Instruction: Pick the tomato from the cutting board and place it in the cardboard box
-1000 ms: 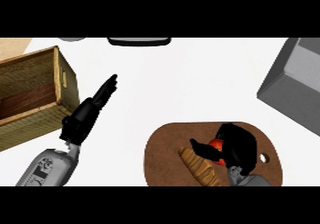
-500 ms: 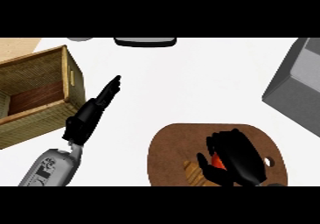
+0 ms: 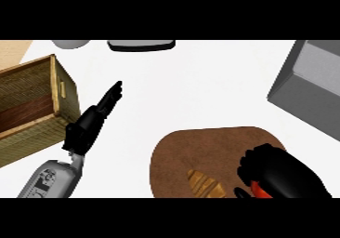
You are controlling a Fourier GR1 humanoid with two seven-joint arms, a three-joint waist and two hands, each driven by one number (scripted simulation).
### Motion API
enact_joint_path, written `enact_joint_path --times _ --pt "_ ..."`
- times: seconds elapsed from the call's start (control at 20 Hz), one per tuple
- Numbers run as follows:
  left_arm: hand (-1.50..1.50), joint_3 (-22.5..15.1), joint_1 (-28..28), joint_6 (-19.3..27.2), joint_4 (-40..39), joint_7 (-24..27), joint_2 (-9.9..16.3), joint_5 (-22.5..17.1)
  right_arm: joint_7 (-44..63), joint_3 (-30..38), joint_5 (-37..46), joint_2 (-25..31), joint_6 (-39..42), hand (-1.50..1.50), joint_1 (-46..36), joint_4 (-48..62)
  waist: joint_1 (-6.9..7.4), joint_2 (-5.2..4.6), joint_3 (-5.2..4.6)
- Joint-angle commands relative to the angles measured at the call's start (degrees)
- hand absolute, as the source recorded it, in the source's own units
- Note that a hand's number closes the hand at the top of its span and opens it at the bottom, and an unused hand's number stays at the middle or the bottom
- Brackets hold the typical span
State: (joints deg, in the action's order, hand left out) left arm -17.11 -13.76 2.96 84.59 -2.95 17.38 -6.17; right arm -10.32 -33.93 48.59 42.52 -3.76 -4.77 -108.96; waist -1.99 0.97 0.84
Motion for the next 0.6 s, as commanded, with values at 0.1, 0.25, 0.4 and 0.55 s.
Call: enact_joint_path --times 0.1,0.25,0.4,0.55 --pt "0.00 1.36 0.87 1.08 0.31 0.18 0.48 -0.08 -13.74 6.63 -12.25 7.12 -2.65 1.50 2.78 -4.36 -2.50 -0.19 0.15" --pt "0.00 1.68 1.76 1.41 0.80 0.20 0.57 -0.24 -18.21 11.52 -18.71 9.79 -2.56 1.50 4.15 -3.14 -2.97 -0.40 0.20" --pt "0.00 2.20 2.24 1.36 0.92 0.64 0.84 -0.52 -23.55 16.80 -26.23 12.51 -1.29 1.50 5.25 -0.78 -3.09 -0.84 0.03" --pt "0.00 1.89 2.87 1.52 1.34 1.06 0.83 -0.14 -28.42 23.27 -33.26 15.22 0.41 1.50 5.30 2.66 -3.40 -0.74 -0.06"
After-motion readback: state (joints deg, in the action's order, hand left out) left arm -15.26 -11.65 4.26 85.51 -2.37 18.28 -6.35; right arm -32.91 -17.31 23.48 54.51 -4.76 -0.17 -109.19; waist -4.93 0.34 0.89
